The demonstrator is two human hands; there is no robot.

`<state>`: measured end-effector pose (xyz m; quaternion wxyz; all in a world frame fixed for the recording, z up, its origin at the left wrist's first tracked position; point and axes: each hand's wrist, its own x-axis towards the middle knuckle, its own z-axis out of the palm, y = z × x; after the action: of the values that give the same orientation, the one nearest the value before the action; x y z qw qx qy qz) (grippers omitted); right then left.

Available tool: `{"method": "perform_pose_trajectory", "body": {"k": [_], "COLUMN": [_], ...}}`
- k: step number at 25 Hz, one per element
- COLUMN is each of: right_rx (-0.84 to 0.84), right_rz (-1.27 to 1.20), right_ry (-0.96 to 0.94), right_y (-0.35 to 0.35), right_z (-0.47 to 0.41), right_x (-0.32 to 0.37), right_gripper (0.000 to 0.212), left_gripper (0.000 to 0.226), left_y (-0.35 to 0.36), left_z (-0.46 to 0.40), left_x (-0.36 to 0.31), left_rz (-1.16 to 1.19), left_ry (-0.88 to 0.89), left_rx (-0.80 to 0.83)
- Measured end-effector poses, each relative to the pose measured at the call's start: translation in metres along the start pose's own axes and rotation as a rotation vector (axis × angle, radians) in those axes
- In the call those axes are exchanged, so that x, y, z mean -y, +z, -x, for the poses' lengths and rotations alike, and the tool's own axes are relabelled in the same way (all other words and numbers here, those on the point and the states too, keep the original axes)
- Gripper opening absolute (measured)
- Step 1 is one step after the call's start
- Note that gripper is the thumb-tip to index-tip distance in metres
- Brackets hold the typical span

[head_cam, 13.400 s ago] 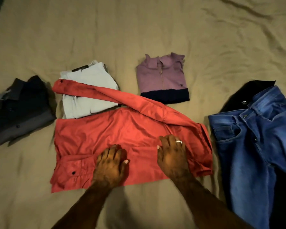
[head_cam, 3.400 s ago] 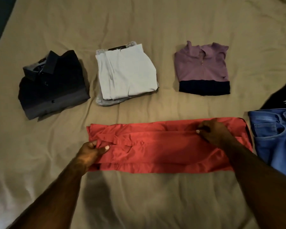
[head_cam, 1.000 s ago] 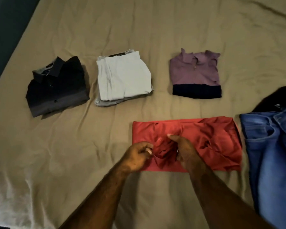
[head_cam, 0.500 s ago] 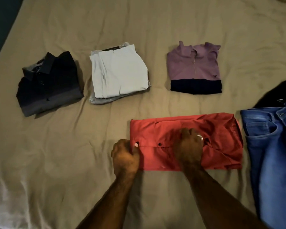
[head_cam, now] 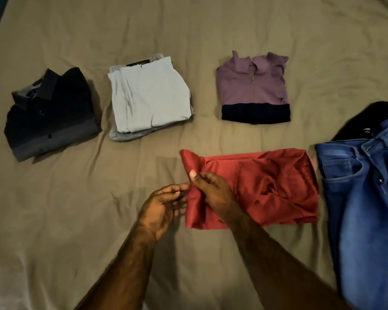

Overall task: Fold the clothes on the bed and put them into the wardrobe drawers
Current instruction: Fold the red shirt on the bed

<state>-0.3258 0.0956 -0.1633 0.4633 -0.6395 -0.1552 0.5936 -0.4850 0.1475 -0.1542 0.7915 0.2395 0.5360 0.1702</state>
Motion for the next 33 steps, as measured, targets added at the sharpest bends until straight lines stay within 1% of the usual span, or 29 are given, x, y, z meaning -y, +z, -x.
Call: {"method": "perform_pose_trajectory", "body": {"k": [1,2,3,4,5,7,8,9,10,11,12,13,14,15,16,17,18,19,21,22,23,24,25,26,27,28,29,31,33], "right_rx": [-0.013,-0.062,-0.126,-0.196,-0.263,-0.301,-0.33,-0.372,-0.451,-0.556,-0.68,-0.801,-0.906,-0.979,-0.976,-0.913,-0.82,-0.733,-0.645,-0.596,-0.5,-0.373,-0.258,-0.185,-0.116,-0.074,-0.043,-0.017,-0.044], "right_rz": [0.053,0.138,0.203,0.206,0.156,0.06,0.037,0.067,0.128,0.254,0.447,0.677,0.883,1.027,1.075,0.985,0.825,0.669,0.283,0.022,-0.278,-0.526,-0.693,-0.792,-0.885,-0.949,-1.034,-1.038,-0.872], "right_ry": [-0.016,-0.035,-0.037,-0.028,-0.028,-0.024,-0.039,-0.052,-0.052,-0.049,-0.018,0.016,-0.003,-0.065,-0.118,-0.134,-0.107,-0.07,-0.029,-0.001,0.049,0.043,-0.017,-0.059,-0.081,-0.053,-0.019,0.001,0.07], "right_y": [-0.01,-0.024,-0.033,-0.052,-0.079,-0.124,-0.16,-0.185,-0.21,-0.226,-0.242,-0.256,-0.258,-0.262,-0.259,-0.252,-0.242,-0.232,-0.218,-0.212,-0.207,-0.207,-0.208,-0.213,-0.217,-0.215,-0.218,-0.218,-0.205], "right_z": [0.002,0.006,0.006,0.014,0.024,0.04,0.054,0.058,0.059,0.057,0.056,0.057,0.053,0.055,0.055,0.053,0.049,0.048,0.05,0.054,0.056,0.058,0.06,0.064,0.069,0.071,0.074,0.073,0.068], "right_x": [0.005,0.011,0.013,0.019,0.028,0.038,0.044,0.042,0.04,0.035,0.03,0.021,0.013,0.006,0.0,-0.007,-0.015,-0.021,-0.02,-0.009,0.005,0.019,0.033,0.042,0.053,0.068,0.069,0.059,0.038], "right_gripper": [0.019,0.014,0.016,0.018,0.017,0.017,0.018,0.018,0.017,0.016,0.022,0.034,0.043,0.043,0.038,0.031,0.031,0.04,0.068,0.077,0.082,0.086,0.088,0.091,0.093,0.095,0.096,0.099,0.092], "left_gripper": [0.035,0.036,0.035,0.03,0.023,0.003,0.022,0.046,0.072,0.094,0.106,0.108,0.103,0.093,0.077,0.061,0.048,0.04,0.04,0.045,0.049,0.052,0.053,0.056,0.062,0.069,0.073,0.075,0.075], "left_y": [0.004,0.016,0.024,0.042,0.066,0.088,0.111,0.119,0.132,0.138,0.15,0.166,0.175,0.19,0.202,0.209,0.217,0.222,0.237,0.244,0.251,0.258,0.264,0.269,0.271,0.268,0.263,0.242,0.211], "left_z": [0.003,0.004,0.004,0.005,0.004,-0.004,-0.008,-0.013,-0.019,-0.029,-0.041,-0.05,-0.053,-0.056,-0.056,-0.057,-0.056,-0.056,-0.047,-0.038,-0.028,-0.016,-0.002,0.012,0.027,0.041,0.045,0.04,0.034], "left_x": [-0.002,-0.005,-0.006,-0.005,0.001,0.017,0.029,0.04,0.048,0.058,0.069,0.078,0.075,0.076,0.076,0.079,0.077,0.08,0.077,0.069,0.056,0.042,0.026,0.015,0.005,-0.007,-0.002,0.017,0.045], "left_rz": [0.013,0.007,-0.014,-0.066,-0.159,-0.376,-0.518,-0.617,-0.677,-0.73,-0.777,-0.796,-0.747,-0.683,-0.597,-0.516,-0.458,-0.449,-0.565,-0.661,-0.811,-1.021,-1.23,-1.395,-1.513,-1.631,-1.736,-1.941,-2.05], "left_ry": [-0.014,-0.012,0.002,0.025,0.056,0.067,0.052,0.026,0.006,-0.013,-0.022,-0.035,-0.035,-0.04,-0.069,-0.095,-0.09,-0.038,0.172,0.299,0.447,0.623,0.838,1.051,1.215,1.299,1.308,1.223,1.056], "left_rx": [0.047,0.064,0.051,0.008,-0.053,-0.201,-0.21,-0.203,-0.193,-0.192,-0.199,-0.211,-0.221,-0.214,-0.192,-0.157,-0.119,-0.104,-0.091,-0.044,0.013,0.047,0.059,0.054,0.049,0.04,0.042,0.04,0.089]}}
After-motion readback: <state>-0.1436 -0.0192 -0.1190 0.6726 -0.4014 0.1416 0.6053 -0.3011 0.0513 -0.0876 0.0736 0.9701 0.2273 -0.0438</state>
